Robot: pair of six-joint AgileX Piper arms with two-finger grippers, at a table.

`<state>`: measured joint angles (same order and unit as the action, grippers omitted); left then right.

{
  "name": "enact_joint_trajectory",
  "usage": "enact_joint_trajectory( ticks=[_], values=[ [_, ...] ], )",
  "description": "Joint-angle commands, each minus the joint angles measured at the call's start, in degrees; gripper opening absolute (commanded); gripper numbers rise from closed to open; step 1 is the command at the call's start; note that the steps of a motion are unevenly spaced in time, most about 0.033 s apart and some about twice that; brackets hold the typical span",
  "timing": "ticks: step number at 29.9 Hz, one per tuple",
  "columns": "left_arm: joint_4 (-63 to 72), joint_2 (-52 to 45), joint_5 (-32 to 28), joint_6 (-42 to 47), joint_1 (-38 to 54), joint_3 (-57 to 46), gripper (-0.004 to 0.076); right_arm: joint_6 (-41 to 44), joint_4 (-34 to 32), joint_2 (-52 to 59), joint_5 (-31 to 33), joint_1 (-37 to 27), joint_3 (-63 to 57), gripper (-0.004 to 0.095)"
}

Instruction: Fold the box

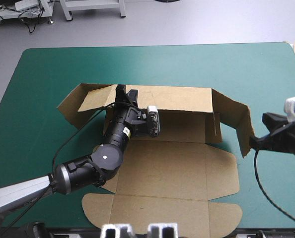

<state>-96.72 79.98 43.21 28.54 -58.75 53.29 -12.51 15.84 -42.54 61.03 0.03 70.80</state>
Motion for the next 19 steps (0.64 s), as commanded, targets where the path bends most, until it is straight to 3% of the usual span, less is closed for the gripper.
enact_joint_trajectory(
  ticks=[1, 12, 19],
  values=[
    [-5.41, -2.19, 2.66, 2.25, -0.35, 1.22, -0.0008, -0.58, 2.12, -7.19, -2.47, 0.05, 7.56, -0.0013],
    [-7.45, -2.08, -0.03, 4.07, -0.35, 1.22, -0.0008, -2.17, 4.41, -29.80, -2.04, 0.05, 22.71, -0.0013],
    [-7.31, -1.85, 0.32, 4.07, -0.35, 1.22, -0.0008, -4.46, 4.96, -40.67, 4.94, 0.05, 25.93, -0.0013]
  ],
)
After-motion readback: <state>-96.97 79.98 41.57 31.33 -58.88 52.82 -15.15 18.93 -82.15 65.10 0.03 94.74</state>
